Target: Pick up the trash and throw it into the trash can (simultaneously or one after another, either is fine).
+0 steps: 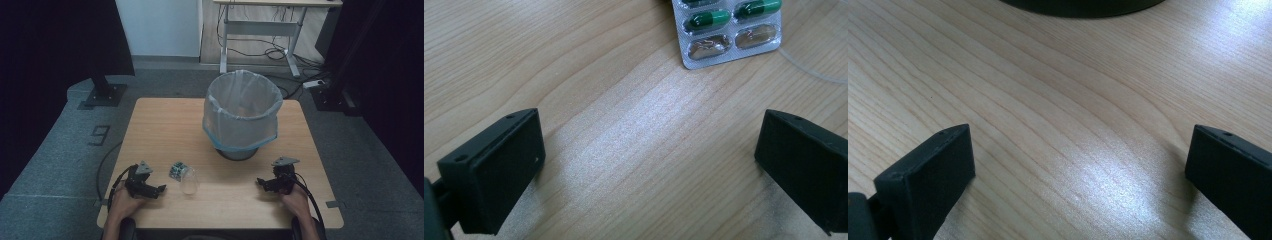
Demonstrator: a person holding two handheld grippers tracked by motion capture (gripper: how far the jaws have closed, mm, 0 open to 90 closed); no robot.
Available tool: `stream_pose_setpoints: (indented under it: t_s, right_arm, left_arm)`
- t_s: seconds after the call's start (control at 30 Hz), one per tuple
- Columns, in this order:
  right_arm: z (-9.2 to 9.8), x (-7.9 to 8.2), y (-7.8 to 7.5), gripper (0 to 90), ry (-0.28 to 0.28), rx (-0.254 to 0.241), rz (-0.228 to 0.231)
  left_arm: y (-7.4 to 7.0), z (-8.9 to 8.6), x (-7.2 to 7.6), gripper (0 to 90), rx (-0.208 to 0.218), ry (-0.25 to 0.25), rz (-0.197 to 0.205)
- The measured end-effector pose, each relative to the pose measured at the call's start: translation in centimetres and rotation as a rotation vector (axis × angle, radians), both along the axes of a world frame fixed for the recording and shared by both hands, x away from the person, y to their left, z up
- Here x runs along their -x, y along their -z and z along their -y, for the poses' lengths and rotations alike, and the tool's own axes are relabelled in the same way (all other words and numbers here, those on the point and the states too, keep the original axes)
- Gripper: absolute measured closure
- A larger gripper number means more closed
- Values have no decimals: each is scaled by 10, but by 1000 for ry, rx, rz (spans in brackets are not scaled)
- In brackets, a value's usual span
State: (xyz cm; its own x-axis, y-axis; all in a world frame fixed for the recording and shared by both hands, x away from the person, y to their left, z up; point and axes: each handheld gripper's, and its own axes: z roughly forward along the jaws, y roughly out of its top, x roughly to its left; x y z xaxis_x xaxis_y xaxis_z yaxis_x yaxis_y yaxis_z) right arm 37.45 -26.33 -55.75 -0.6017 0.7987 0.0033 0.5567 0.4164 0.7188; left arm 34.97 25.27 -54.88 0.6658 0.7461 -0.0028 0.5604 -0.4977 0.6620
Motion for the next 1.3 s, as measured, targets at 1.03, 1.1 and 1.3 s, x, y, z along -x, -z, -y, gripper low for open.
stream_pose_setpoints:
  t_s: [1.03,1.1,1.3]
  right_arm:
    - [-1,4,0,0,39,-1,0]
    - [-1,4,0,0,40,0,0]
    - [-1,4,0,0,41,0,1]
  left_arm:
    - [-18,14,9,0,48,65,22]
    - [-20,17,10,0,60,77,25]
    - [-22,27,11,0,68,110,23]
